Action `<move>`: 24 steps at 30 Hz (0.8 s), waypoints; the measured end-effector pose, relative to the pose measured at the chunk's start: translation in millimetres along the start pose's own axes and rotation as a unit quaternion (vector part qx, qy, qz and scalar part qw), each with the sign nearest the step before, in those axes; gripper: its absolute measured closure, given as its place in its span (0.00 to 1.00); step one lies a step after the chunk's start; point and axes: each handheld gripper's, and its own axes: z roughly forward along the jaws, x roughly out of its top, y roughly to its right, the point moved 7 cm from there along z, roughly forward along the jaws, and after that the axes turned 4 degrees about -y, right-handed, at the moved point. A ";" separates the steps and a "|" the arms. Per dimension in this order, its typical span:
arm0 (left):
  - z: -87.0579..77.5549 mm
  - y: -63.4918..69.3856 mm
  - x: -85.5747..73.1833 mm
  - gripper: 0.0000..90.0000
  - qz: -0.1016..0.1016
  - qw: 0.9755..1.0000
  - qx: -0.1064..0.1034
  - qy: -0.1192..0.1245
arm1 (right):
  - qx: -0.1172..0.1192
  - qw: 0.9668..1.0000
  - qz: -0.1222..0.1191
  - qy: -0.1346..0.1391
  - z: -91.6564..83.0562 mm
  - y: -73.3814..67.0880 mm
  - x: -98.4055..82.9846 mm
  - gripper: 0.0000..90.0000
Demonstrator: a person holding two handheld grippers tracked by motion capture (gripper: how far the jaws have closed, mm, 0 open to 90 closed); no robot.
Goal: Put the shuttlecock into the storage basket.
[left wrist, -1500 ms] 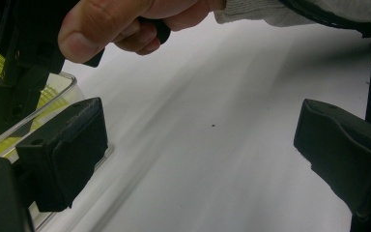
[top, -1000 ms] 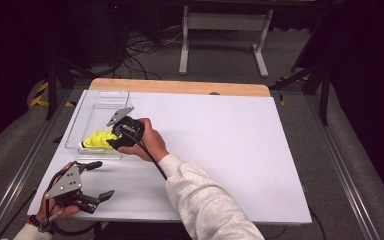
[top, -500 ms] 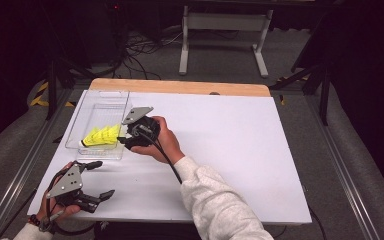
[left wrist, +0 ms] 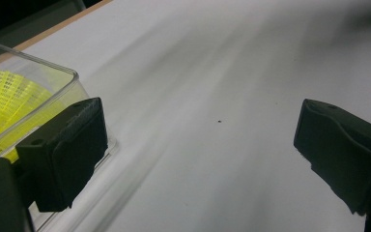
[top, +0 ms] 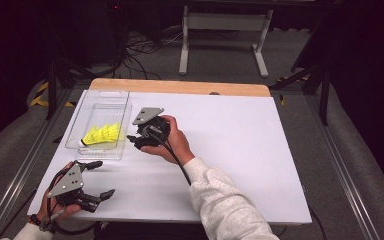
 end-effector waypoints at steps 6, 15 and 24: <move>0.3 -0.3 -0.6 0.06 0.000 1.000 0.001 -0.002 | -0.014 1.000 -0.004 0.000 -6.5 3.2 -5.9 0.39; 0.5 -0.3 -0.7 0.06 0.001 1.000 0.002 -0.003 | -0.039 0.999 -0.003 0.006 -19.3 9.7 -15.4 0.38; 0.6 -0.3 -0.7 0.06 0.000 1.000 0.002 -0.004 | -0.052 0.999 -0.008 0.002 -27.9 14.5 -29.9 0.38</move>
